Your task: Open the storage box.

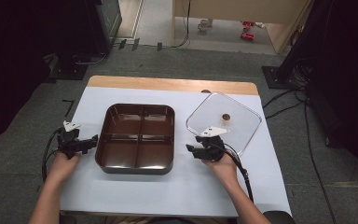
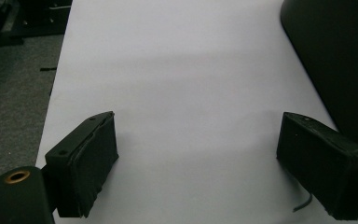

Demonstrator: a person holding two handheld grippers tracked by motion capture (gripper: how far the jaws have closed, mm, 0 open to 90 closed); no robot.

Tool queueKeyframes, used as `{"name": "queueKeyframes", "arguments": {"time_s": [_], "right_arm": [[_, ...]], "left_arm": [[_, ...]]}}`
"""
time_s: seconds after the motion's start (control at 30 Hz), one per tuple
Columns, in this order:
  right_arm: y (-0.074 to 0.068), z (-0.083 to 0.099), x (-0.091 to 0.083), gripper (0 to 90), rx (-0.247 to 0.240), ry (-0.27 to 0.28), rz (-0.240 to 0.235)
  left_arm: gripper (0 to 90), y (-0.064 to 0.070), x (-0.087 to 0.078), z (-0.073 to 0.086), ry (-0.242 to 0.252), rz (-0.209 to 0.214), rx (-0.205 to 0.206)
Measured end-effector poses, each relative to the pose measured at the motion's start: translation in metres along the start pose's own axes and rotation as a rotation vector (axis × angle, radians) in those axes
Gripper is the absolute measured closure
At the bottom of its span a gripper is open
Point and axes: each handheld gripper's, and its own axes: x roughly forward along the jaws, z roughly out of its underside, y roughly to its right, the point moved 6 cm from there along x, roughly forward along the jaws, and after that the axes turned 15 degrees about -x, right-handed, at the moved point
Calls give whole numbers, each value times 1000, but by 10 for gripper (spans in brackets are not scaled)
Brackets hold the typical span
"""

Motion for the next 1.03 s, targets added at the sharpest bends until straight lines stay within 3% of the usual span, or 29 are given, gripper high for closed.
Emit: {"name": "queueKeyframes", "arguments": {"time_s": [0.33,0.43,0.53,0.67,0.77,0.93,1.03], "right_arm": [[-9,14,17,448,-30,-44,22],[-10,14,19,445,-26,-26,37],[-11,14,21,412,-23,-13,40],[-15,14,22,373,-69,-29,56],[-15,14,22,331,-68,-28,33],[-16,14,22,305,-75,-33,44],[-14,15,23,242,-63,-44,66]], "left_arm": [[122,0,0,0,0,0,0],[122,0,0,0,0,0,0],[122,0,0,0,0,0,1],[122,0,0,0,0,0,1],[122,0,0,0,0,-1,1],[122,0,0,0,0,0,1],[122,0,0,0,-1,0,1]]}}
